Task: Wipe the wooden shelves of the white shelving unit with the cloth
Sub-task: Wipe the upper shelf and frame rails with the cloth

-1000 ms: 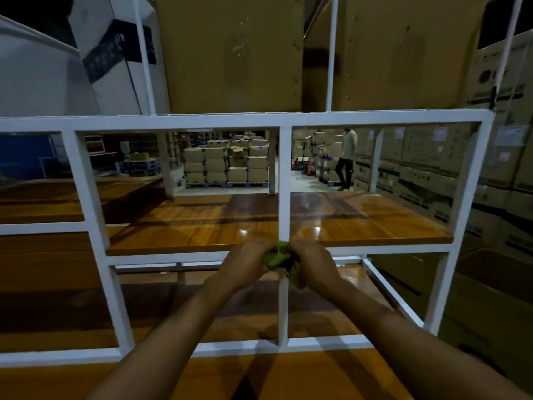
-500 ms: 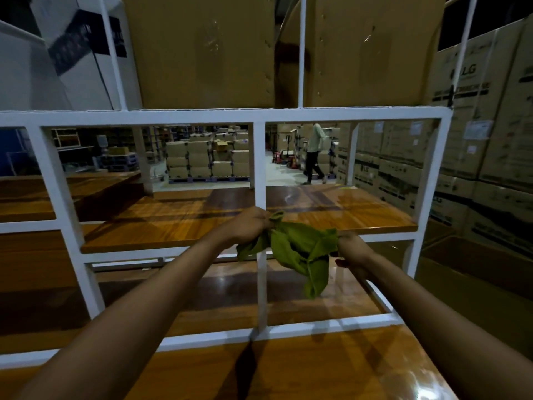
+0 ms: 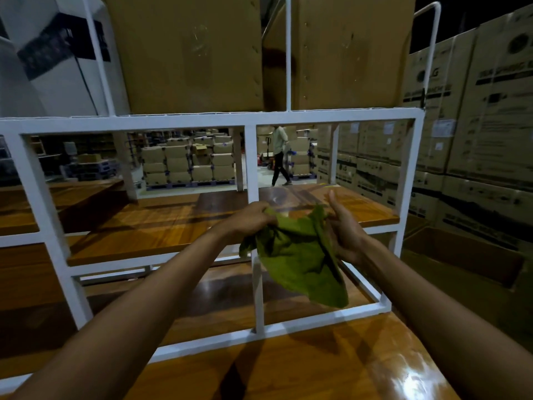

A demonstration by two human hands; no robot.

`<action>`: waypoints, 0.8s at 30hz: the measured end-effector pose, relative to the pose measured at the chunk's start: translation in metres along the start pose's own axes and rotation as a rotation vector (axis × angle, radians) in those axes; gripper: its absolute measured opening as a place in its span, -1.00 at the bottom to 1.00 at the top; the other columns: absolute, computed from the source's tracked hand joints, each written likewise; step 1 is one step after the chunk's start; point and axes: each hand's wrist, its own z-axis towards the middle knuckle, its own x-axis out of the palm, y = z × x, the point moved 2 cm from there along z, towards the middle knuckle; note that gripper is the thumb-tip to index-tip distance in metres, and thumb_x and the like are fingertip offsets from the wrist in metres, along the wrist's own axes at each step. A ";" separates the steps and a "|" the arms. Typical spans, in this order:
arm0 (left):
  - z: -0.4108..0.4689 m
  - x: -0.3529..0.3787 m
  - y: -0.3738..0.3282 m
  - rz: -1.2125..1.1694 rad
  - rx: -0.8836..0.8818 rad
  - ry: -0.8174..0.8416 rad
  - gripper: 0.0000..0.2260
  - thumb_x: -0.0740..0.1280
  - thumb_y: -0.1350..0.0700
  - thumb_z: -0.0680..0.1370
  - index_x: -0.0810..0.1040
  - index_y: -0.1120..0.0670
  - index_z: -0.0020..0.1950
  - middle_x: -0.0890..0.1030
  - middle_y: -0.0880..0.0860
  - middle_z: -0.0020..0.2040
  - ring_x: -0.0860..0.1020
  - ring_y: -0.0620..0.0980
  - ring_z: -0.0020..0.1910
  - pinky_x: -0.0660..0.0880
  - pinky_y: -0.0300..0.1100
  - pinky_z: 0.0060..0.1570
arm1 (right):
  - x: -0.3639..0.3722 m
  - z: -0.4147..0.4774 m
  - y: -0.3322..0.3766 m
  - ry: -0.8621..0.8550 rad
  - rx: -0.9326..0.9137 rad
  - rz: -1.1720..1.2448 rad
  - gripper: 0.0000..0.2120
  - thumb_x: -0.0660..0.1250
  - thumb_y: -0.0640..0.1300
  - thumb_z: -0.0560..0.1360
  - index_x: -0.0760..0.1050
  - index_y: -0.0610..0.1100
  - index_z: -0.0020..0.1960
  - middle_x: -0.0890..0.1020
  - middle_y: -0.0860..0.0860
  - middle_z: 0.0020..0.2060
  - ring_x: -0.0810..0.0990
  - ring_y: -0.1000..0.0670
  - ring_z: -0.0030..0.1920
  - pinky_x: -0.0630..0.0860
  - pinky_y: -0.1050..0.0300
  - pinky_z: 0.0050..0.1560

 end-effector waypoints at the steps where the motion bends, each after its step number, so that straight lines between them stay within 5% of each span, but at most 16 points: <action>1: -0.001 -0.001 -0.002 0.061 0.010 0.029 -0.80 0.32 0.24 0.54 0.43 0.05 -0.26 0.47 0.03 -0.27 0.47 -0.09 -0.31 0.43 -0.28 -0.29 | 0.004 -0.005 0.001 0.043 0.015 -0.110 -0.48 0.17 0.18 0.61 0.48 -0.19 0.36 0.59 -0.26 0.23 0.57 -0.26 0.24 0.47 -0.22 0.28; 3: -0.004 -0.003 -0.003 0.140 0.027 0.094 -0.77 0.32 0.30 0.51 0.44 0.03 -0.27 0.49 0.00 -0.31 0.48 -0.15 -0.36 0.40 -0.38 -0.40 | 0.004 -0.007 0.002 -0.029 0.006 -0.525 -0.70 0.30 -0.06 0.59 0.52 -0.20 0.25 0.65 -0.21 0.11 0.64 -0.20 0.12 0.56 -0.18 0.19; 5: -0.007 -0.004 0.001 0.202 0.032 0.132 -0.78 0.31 0.33 0.49 0.46 0.02 -0.20 0.54 0.02 -0.23 0.54 -0.11 -0.25 0.47 -0.35 -0.30 | 0.002 -0.006 0.002 -0.139 -0.027 -0.883 -0.83 0.32 -0.24 0.52 0.54 -0.22 0.10 0.65 -0.20 0.00 0.65 -0.19 0.02 0.60 -0.16 0.08; 10: -0.011 -0.002 0.010 0.380 0.047 0.073 -0.67 0.29 0.33 0.44 0.33 -0.12 -0.17 0.49 0.03 -0.11 0.47 0.00 -0.12 0.39 -0.17 -0.24 | -0.017 -0.005 0.008 -0.370 -0.135 -1.059 -0.85 0.20 -0.34 0.43 0.48 -0.24 -0.28 0.56 -0.20 -0.30 0.56 -0.28 -0.20 0.41 -0.01 -0.26; 14: -0.013 0.007 -0.003 0.245 0.046 0.095 -0.82 0.26 0.19 0.59 0.46 0.00 -0.20 0.50 -0.05 -0.22 0.48 -0.18 -0.27 0.37 -0.33 -0.31 | -0.028 -0.007 0.013 -0.437 -0.067 -1.264 -0.85 0.21 -0.27 0.52 0.56 -0.24 -0.12 0.61 -0.20 -0.20 0.59 -0.21 -0.14 0.44 0.01 -0.25; 18: 0.003 0.013 -0.002 0.419 -0.003 0.095 -0.90 0.28 0.19 0.54 0.55 0.21 -0.10 0.60 0.14 -0.08 0.57 0.08 -0.09 0.54 -0.06 0.02 | -0.043 -0.005 0.021 -0.537 -0.045 -1.270 -0.85 0.26 -0.13 0.53 0.53 -0.12 -0.19 0.62 -0.15 -0.22 0.61 -0.16 -0.19 0.57 -0.10 -0.17; 20: 0.010 0.015 0.000 0.629 -0.022 0.064 -0.85 0.34 0.19 0.49 0.59 0.15 0.03 0.61 0.13 0.02 0.58 0.13 0.03 0.54 0.04 0.11 | -0.054 -0.004 0.026 -0.582 -0.057 -1.221 -0.84 0.28 -0.13 0.52 0.55 -0.14 -0.20 0.64 -0.16 -0.25 0.62 -0.13 -0.26 0.58 -0.08 -0.24; 24: 0.011 0.033 -0.014 0.970 0.049 -0.268 -0.89 0.30 0.14 0.54 0.58 0.05 0.03 0.61 0.10 0.02 0.59 0.13 0.05 0.55 0.05 0.09 | -0.073 0.002 0.036 -0.554 -0.043 -0.815 -0.84 0.20 -0.30 0.59 0.54 -0.29 -0.07 0.64 -0.20 -0.31 0.61 -0.11 -0.39 0.53 0.05 -0.39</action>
